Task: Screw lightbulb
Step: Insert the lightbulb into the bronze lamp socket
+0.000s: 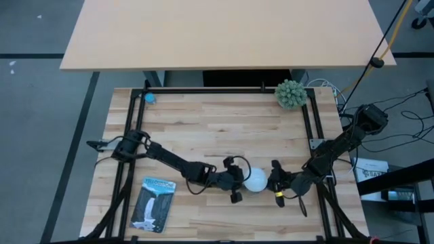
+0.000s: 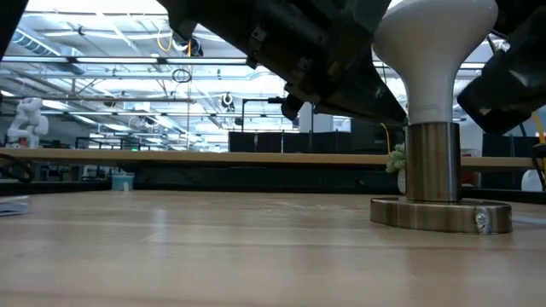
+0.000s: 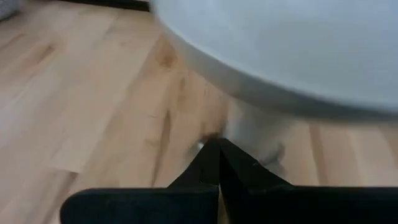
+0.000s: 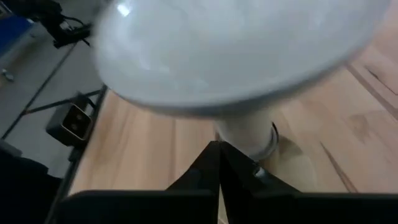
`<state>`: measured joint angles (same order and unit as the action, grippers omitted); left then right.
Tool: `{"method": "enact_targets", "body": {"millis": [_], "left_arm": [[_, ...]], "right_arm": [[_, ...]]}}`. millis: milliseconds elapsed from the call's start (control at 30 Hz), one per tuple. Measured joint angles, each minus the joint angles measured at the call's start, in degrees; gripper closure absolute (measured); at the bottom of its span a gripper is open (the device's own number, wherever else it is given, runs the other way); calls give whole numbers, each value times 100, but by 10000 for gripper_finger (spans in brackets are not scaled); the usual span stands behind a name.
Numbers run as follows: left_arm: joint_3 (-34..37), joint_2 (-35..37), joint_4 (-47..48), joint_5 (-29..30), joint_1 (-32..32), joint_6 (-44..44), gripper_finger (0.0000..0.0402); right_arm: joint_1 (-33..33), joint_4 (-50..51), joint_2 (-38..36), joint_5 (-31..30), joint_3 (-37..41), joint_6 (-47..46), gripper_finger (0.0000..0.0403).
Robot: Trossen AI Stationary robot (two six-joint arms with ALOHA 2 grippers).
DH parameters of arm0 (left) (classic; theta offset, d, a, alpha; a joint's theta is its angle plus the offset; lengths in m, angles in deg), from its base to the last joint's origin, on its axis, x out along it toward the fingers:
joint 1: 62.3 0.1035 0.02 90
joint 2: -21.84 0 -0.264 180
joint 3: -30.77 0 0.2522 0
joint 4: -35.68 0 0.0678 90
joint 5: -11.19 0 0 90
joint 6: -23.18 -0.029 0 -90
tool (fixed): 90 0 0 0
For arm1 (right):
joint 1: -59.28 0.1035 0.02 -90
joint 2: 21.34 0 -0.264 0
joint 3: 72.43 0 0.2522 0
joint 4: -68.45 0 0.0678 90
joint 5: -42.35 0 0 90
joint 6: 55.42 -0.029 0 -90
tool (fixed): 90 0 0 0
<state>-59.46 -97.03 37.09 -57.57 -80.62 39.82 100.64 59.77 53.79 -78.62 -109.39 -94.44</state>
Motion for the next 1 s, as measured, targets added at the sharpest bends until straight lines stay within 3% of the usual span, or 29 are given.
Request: {"method": "enact_targets", "body": {"millis": [200,433,1000], "left_arm": [[0,0,25,-43,-262,190,401],[0,2,-297,-129,-370,230,401],[0,9,-294,-364,-145,55,401]], "right_arm": [[0,561,0,-130,2,-380,403],[-17,325,0,-836,2,-19,403],[-94,-141,0,-421,17,72,403]]}}
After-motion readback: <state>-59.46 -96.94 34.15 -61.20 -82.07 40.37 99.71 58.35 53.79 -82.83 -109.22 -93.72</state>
